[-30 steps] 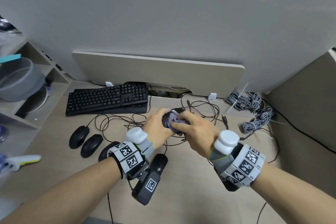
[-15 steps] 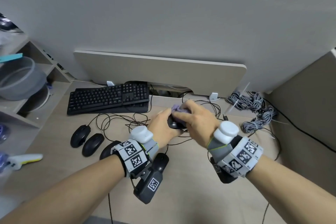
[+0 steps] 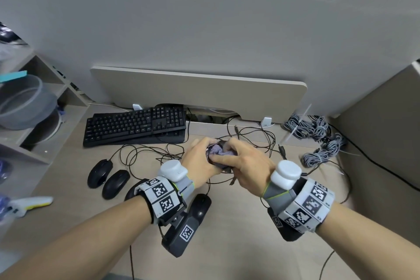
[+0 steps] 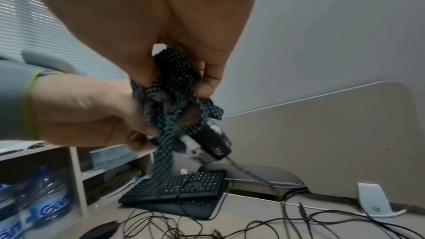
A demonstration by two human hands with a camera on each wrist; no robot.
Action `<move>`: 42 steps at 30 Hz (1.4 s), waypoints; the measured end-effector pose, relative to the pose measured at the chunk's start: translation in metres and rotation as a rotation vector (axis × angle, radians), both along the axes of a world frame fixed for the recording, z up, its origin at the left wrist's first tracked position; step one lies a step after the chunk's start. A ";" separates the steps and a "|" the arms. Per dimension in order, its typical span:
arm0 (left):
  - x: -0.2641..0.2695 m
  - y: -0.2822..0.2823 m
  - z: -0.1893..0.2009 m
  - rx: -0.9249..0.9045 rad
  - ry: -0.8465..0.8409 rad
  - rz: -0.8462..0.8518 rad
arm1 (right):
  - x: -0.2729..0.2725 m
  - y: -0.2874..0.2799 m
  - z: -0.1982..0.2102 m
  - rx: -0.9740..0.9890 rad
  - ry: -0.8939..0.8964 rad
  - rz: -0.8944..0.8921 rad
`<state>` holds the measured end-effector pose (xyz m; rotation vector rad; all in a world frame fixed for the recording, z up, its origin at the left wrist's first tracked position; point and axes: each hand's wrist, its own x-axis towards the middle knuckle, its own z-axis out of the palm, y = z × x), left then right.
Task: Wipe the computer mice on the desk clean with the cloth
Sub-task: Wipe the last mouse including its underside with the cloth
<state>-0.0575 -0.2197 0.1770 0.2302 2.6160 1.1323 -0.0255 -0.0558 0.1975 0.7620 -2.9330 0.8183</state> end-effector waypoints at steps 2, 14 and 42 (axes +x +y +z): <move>0.001 0.002 0.001 -0.056 0.012 -0.009 | -0.009 0.002 0.001 -0.039 0.006 -0.086; -0.010 0.009 0.003 -0.076 0.045 -0.050 | -0.002 0.000 -0.001 -0.079 0.003 -0.027; -0.017 0.011 0.000 0.035 0.047 0.021 | -0.019 0.037 -0.008 -0.175 0.056 -0.170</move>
